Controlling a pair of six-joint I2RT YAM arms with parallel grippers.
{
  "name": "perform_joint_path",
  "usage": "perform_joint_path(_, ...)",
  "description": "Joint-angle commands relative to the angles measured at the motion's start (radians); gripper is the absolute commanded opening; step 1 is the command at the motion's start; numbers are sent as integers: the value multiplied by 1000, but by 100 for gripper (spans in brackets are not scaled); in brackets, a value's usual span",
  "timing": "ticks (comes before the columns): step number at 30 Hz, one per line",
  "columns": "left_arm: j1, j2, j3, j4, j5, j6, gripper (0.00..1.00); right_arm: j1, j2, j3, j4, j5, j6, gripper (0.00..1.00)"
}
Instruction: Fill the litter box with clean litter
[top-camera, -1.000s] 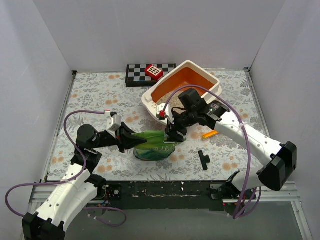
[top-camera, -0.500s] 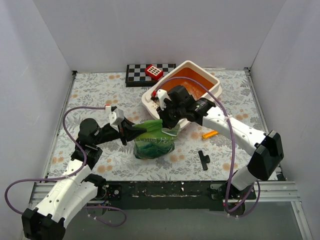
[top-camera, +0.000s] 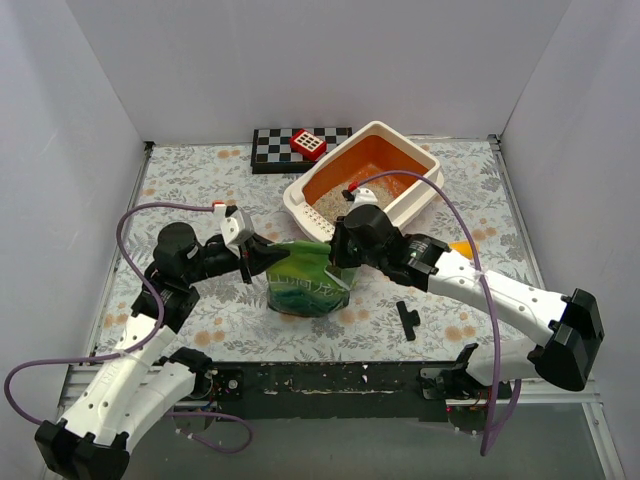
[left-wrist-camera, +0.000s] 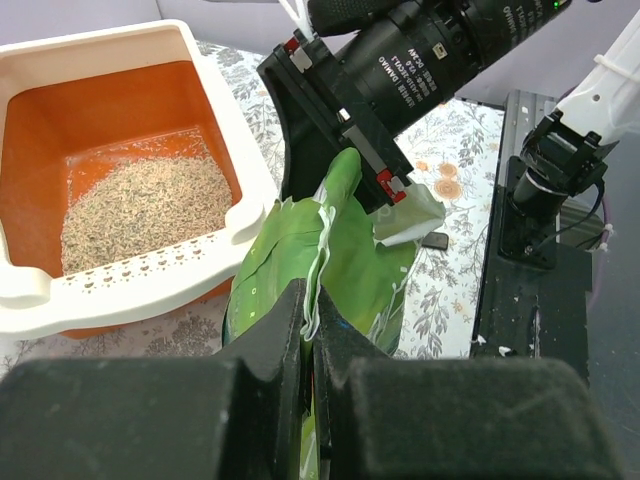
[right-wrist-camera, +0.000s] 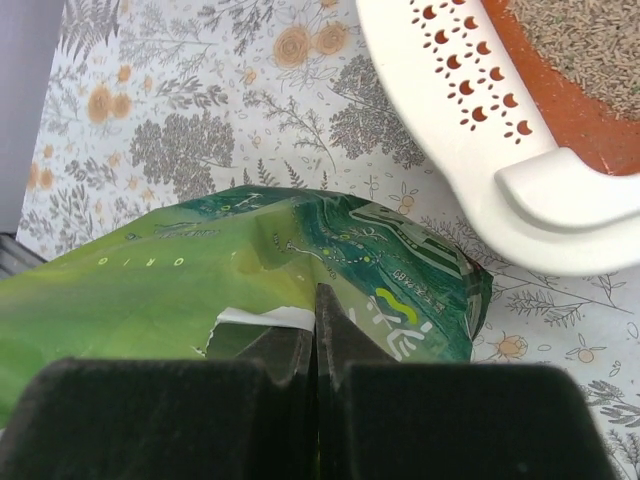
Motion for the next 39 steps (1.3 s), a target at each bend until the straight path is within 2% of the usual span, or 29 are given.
perform_joint_path(1,5,-58,86,30,24,22,0,17,-66,-21,70,351,149,1)
perform_joint_path(3,5,-70,58,41,38,-13,0,40,-76,-38,84,402,140,1)
perform_joint_path(8,5,-124,-31,48,46,-45,0,41,-63,-1,43,406,14,1)
perform_joint_path(11,5,-128,-51,50,55,-51,0,36,-73,29,54,379,-115,1)
perform_joint_path(13,5,-133,-63,53,50,-53,0,28,-69,94,5,348,-191,10)
perform_joint_path(19,2,-147,-80,58,52,-48,0,21,-121,217,-210,245,-382,52)
perform_joint_path(22,1,-156,-91,62,49,-48,0,21,-187,237,-270,202,-452,59)
perform_joint_path(24,-1,-160,-98,67,52,-53,0,21,-227,244,-285,164,-509,59)
perform_joint_path(25,-1,-162,-104,73,52,-54,0,21,-237,252,-298,152,-535,59)
perform_joint_path(27,-1,-165,-108,76,52,-58,0,21,-242,281,-325,91,-586,47)
perform_joint_path(29,-1,-168,-111,78,49,-61,0,21,-219,321,-367,14,-615,11)
perform_joint_path(30,-1,-168,-114,78,49,-61,0,21,-204,338,-384,-14,-621,2)
perform_joint_path(39,-1,-170,-112,79,36,-64,0,22,-98,323,-390,-257,-640,1)
